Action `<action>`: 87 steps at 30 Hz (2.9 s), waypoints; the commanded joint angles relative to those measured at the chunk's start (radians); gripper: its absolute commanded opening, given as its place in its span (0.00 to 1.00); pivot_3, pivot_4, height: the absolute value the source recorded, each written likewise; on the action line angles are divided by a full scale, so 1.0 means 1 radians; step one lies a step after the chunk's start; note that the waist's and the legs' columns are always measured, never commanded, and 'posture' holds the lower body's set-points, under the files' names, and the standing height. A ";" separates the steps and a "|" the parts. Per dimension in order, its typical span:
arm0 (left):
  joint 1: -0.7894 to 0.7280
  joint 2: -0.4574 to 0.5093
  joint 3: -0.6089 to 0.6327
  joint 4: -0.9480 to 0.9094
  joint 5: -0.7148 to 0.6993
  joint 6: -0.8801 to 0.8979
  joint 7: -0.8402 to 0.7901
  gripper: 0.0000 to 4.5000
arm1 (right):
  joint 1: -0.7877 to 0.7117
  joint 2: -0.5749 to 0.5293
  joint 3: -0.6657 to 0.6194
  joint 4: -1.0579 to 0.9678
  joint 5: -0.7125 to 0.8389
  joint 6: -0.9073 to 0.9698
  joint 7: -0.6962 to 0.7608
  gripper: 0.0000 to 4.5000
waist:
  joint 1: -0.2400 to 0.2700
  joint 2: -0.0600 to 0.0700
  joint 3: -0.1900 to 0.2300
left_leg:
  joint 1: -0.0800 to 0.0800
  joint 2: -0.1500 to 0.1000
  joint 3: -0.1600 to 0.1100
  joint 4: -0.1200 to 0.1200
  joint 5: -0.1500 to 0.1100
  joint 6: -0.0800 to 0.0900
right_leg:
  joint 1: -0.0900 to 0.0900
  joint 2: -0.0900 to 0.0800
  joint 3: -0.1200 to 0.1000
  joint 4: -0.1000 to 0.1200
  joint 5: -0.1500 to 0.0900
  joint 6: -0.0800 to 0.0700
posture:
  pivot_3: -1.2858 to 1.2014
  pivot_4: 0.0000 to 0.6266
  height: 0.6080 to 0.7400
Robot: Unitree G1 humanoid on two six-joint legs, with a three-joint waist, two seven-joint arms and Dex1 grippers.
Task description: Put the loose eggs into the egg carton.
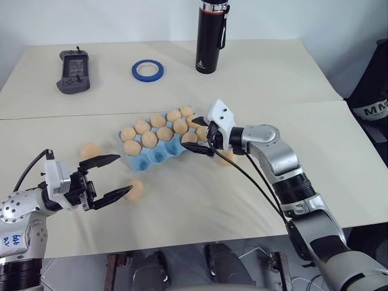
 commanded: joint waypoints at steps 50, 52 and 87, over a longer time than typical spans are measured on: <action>0.047 0.021 0.139 0.045 -0.015 -0.069 0.042 1.00 | 0.381 -0.184 -0.129 -0.166 0.012 -0.104 -0.057 0.71 | 0.027 -0.001 0.000 | 0.002 0.000 0.000 0.000 0.000 0.001 | 0.002 0.000 0.001 -0.002 0.002 -0.001 | 0.52 0.24 1.00; 0.051 0.017 0.139 0.039 -0.015 -0.068 0.046 1.00 | 0.381 -0.181 -0.132 -0.171 0.012 -0.100 -0.055 0.57 | 0.027 -0.001 0.000 | 0.002 0.000 0.000 0.000 0.000 0.001 | 0.002 0.000 0.001 -0.002 0.002 -0.001 | 0.52 0.24 1.00; 0.151 -0.012 0.186 -0.032 -0.018 -0.093 0.131 1.00 | 0.010 0.224 0.052 0.001 0.014 0.022 -0.132 0.84 | -0.003 -0.001 0.000 | 0.001 0.001 0.001 -0.001 0.000 0.000 | 0.000 0.000 -0.001 -0.001 0.002 -0.001 | 0.52 0.24 1.00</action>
